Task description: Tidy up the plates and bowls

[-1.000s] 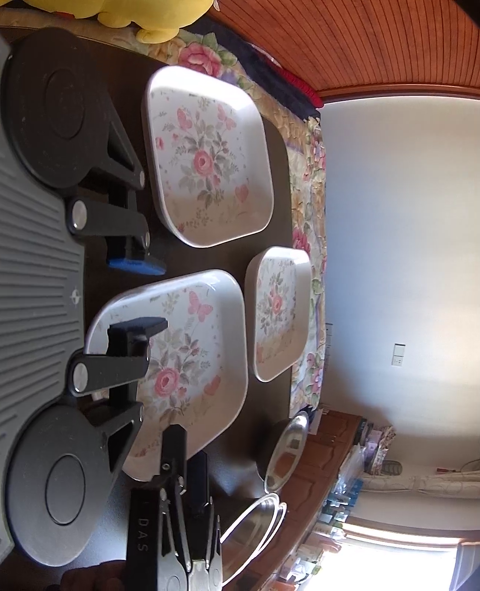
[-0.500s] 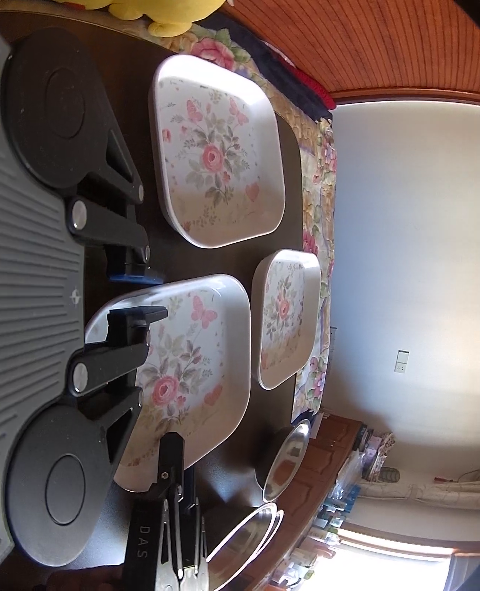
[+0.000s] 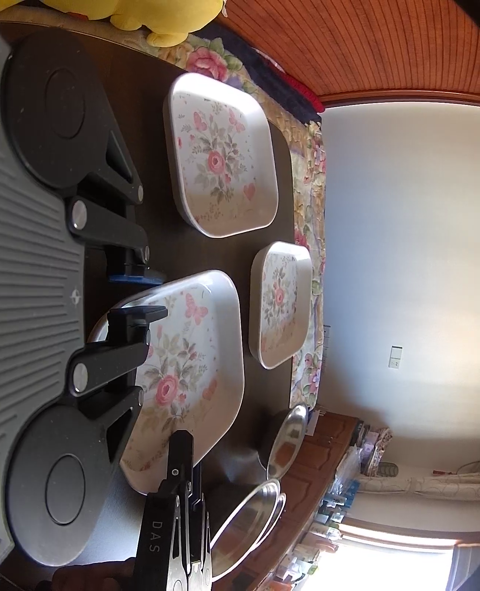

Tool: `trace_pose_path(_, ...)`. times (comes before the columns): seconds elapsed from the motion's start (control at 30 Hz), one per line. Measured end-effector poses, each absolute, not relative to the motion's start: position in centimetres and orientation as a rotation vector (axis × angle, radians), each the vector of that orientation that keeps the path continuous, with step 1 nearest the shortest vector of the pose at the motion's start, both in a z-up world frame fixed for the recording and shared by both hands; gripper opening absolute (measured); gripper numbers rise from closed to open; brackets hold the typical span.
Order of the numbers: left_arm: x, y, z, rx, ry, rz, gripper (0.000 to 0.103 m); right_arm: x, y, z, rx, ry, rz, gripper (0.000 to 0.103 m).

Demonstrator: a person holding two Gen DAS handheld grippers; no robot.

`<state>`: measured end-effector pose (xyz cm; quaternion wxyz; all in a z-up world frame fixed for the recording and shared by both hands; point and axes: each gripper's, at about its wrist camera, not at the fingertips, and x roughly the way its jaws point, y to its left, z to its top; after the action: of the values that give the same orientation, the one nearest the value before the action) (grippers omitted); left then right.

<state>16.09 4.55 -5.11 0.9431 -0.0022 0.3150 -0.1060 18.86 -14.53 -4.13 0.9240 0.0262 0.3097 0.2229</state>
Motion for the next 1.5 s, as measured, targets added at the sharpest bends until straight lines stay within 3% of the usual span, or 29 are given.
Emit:
trace_pose_path(0.77, 8.3, 6.0, -5.6, -0.009, 0.629, -0.205, 0.013, 12.3, -13.9, -4.0, 0.073, 0.606, 0.483, 0.022)
trace_pose_path(1.5, 7.1, 6.2, -7.3, -0.003, 0.646, -0.195, 0.013, 10.4, -13.3, -4.9, 0.077, 0.626, 0.478, 0.022)
